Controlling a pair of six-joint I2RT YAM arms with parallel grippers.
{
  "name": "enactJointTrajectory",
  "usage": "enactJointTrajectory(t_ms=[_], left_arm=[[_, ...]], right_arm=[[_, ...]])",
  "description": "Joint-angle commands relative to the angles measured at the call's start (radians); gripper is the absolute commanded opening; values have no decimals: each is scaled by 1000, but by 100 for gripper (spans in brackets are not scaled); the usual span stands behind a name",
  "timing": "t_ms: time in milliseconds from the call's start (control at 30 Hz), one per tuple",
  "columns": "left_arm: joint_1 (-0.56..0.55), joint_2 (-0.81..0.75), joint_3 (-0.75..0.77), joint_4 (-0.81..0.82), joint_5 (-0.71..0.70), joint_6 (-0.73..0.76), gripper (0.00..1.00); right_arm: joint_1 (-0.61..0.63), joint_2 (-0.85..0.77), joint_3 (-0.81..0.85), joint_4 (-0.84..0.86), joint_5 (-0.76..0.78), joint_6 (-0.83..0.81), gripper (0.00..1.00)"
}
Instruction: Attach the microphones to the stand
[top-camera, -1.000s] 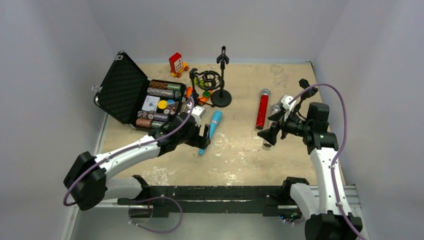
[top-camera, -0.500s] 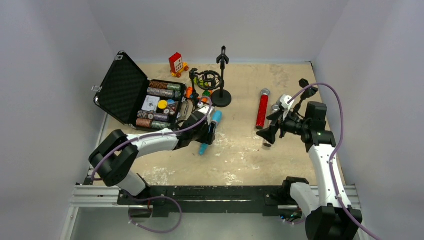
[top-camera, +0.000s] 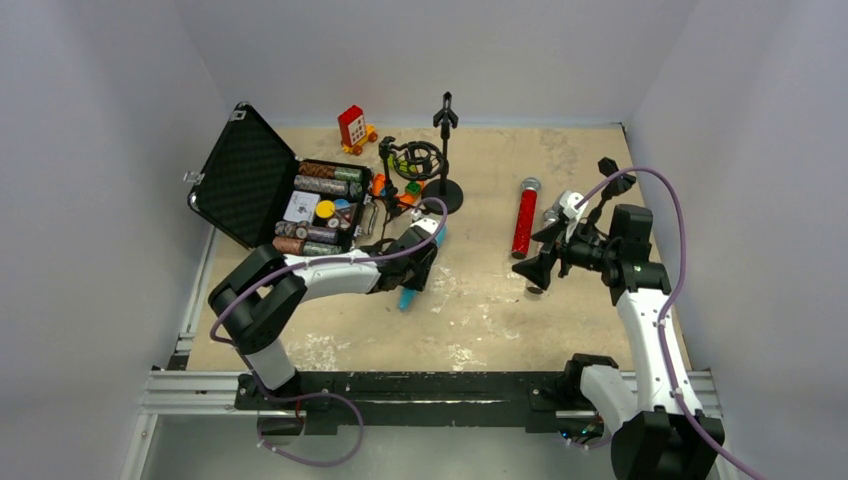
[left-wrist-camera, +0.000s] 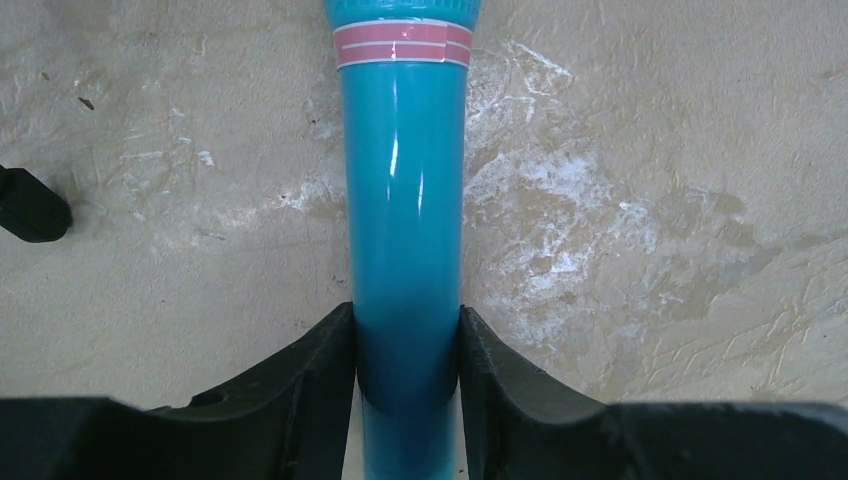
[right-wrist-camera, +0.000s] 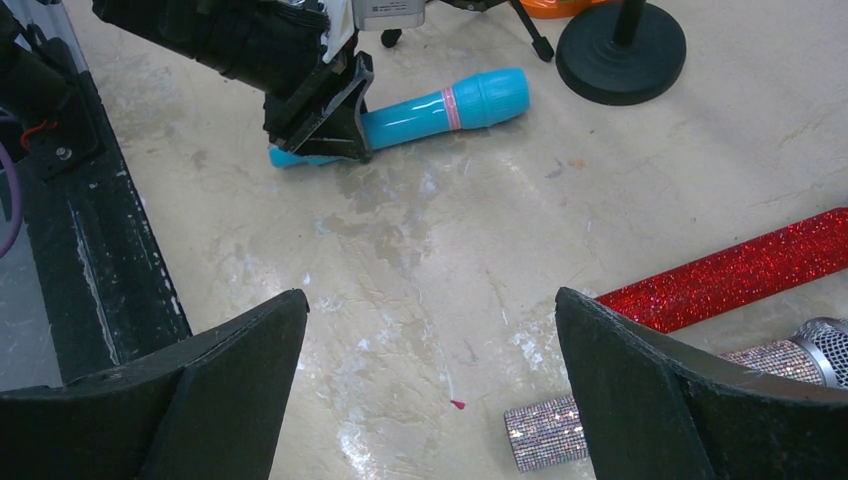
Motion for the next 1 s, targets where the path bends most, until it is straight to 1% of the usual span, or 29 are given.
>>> enactJointTrajectory(t_ms=[0, 33, 133, 167, 300, 400, 500, 567, 633, 700, 800, 833, 967], left_arm=[[-13, 16, 29, -32, -38, -5, 37], [-13, 14, 28, -32, -32, -3, 31], [-17, -20, 7, -6, 2, 9, 5], [-19, -46, -9, 14, 25, 13, 0], [-29, -207, -104, 126, 165, 12, 0], [-33, -344, -171, 217, 258, -25, 0], [-35, -457, -214, 279, 320, -73, 0], [-37, -509, -216, 307, 353, -101, 0], [-36, -544, -200, 335, 380, -130, 0], [-37, -572, -163, 356, 391, -148, 0], [-37, -572, -71, 363, 391, -159, 0], [-36, -564, -40, 371, 392, -165, 0], [-37, -505, 78, 452, 415, -214, 0]], right_arm=[[1, -1, -3, 22, -27, -5, 99], [1, -2, -3, 21, -30, -6, 99], [1, -6, -5, 15, -38, -10, 99], [1, -8, -5, 12, -41, -12, 99], [1, -21, -5, 0, -59, -18, 99], [2, -28, -3, -7, -88, -13, 99], [1, -29, 1, -14, -138, 6, 99], [1, -31, 3, 0, -176, 43, 99], [1, -36, 5, 37, -217, 119, 99], [1, -38, 15, 111, -273, 227, 99], [2, -38, 55, 221, -345, 427, 99], [2, -37, 80, 246, -350, 448, 99], [20, -16, 187, 319, -283, 657, 98]])
